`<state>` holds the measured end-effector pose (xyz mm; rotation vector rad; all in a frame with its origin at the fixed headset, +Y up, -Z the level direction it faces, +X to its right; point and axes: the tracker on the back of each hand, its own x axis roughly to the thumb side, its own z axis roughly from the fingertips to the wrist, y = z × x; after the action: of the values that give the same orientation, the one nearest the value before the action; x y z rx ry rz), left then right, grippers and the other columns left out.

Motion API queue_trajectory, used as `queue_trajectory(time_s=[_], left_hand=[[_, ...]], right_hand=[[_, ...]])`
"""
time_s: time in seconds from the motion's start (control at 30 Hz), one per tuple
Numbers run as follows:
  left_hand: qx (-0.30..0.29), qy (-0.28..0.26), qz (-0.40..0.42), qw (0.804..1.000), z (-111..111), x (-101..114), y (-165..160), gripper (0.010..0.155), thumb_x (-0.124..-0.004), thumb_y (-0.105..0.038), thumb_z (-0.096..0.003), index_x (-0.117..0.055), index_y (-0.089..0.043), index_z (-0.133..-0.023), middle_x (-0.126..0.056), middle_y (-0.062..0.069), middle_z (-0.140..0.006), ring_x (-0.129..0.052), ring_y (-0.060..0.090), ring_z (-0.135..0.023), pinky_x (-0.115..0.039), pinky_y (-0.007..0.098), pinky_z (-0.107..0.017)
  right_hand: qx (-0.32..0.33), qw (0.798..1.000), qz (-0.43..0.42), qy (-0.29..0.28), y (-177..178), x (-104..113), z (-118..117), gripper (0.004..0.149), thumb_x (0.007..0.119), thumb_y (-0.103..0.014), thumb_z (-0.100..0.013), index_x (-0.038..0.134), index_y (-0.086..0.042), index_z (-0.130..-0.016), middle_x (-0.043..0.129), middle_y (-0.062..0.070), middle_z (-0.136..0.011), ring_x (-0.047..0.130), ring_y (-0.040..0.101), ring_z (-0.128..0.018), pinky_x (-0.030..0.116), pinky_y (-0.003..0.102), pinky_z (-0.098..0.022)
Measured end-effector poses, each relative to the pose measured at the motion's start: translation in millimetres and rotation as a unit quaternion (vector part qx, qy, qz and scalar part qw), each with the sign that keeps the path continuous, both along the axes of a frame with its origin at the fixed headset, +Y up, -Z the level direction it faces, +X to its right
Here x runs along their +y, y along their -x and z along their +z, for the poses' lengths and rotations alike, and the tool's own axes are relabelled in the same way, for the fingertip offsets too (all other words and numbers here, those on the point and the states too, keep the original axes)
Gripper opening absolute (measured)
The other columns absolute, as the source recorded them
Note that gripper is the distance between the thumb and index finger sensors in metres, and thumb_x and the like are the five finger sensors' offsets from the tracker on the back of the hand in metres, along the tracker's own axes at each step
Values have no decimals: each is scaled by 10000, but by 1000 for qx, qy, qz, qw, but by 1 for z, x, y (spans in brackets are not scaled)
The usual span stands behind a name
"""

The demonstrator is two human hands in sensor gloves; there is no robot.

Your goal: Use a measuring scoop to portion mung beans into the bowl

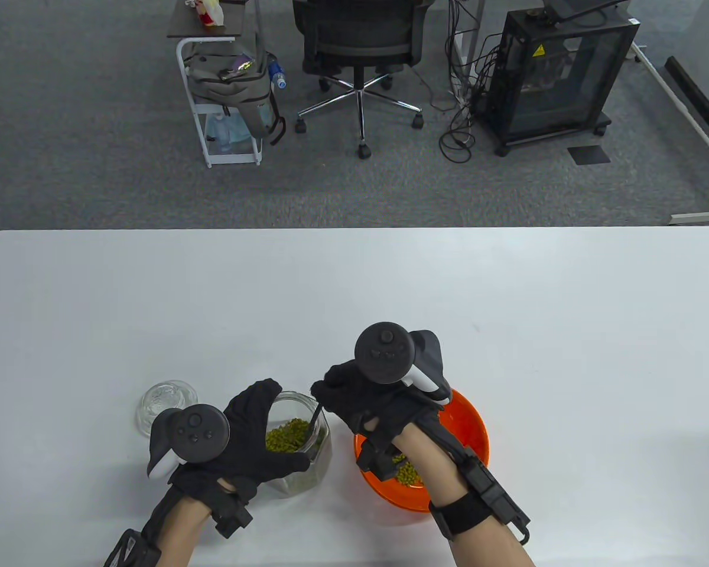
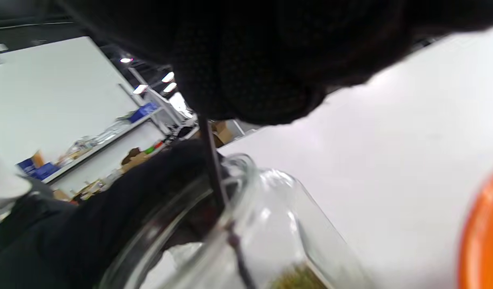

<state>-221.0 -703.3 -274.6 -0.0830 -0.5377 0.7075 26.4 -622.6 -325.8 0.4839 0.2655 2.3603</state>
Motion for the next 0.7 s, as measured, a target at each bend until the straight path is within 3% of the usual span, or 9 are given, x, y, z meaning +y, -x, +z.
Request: queue_trajectory(time_s=[0.27, 0.7], left_hand=[[0, 0, 0, 1000, 0, 0, 0, 1264, -890, -843, -386, -277, 0, -1100, -369, 314, -1139, -522, 600, -1026, -534, 714, -726], [-1, 0, -1, 1000, 0, 0, 0, 1264, -890, -843, -386, -278, 2, -1100, -368, 314, -1139, -523, 600, -1025, -533, 716, -725]], right_hand=[[-74, 989, -114, 60, -16, -29, -2, 435, 812, -424, -483, 1001, -48, -590, 1049, 143, -443, 995, 244, -240, 865, 397, -230], [-144, 966, -199, 83, -54, -38, 1, 433, 795, -429, -490, 986, -56, -599, 1032, 136, -452, 977, 241, -251, 850, 399, -240]])
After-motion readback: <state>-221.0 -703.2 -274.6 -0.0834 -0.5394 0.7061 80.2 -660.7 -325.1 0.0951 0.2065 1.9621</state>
